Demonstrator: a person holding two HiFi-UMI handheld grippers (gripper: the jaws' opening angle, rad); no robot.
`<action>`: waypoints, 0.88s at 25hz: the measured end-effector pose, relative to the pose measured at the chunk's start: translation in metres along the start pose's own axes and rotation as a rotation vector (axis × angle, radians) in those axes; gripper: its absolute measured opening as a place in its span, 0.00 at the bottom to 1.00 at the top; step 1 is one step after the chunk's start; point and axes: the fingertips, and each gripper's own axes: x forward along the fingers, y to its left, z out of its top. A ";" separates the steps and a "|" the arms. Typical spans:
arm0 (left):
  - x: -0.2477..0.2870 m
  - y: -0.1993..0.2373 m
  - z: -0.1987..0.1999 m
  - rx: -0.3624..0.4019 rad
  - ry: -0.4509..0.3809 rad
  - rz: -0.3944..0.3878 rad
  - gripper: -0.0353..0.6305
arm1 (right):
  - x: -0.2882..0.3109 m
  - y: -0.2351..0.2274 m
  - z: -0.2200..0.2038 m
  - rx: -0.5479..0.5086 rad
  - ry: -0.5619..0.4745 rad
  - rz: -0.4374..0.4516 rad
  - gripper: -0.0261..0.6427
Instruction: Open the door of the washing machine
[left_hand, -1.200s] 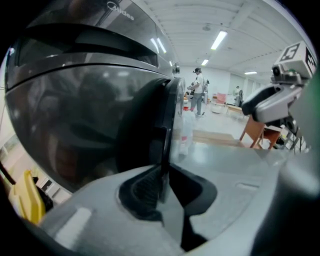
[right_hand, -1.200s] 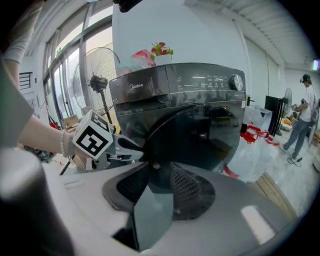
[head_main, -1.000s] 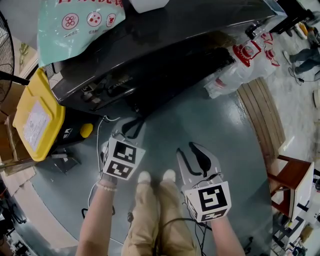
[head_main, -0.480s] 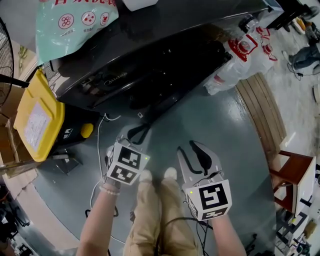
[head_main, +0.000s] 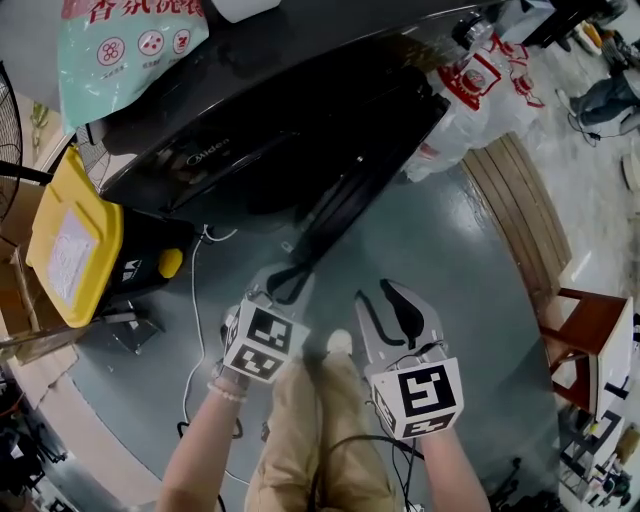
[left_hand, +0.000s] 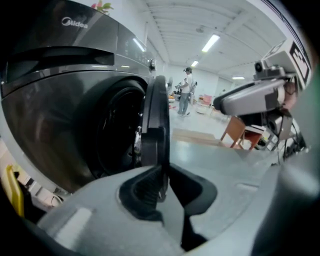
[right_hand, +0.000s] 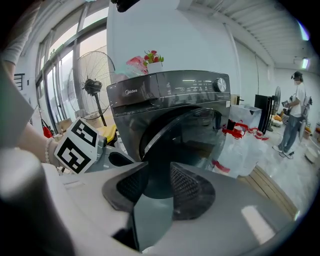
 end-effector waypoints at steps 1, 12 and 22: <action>0.001 -0.005 0.000 0.004 -0.001 -0.010 0.12 | -0.002 -0.001 -0.001 0.001 -0.001 -0.005 0.22; 0.012 -0.052 0.003 0.027 -0.006 -0.082 0.12 | -0.014 -0.018 -0.004 0.041 -0.022 -0.060 0.27; 0.021 -0.089 0.007 0.045 -0.010 -0.133 0.12 | -0.014 -0.033 -0.004 0.082 -0.043 -0.069 0.31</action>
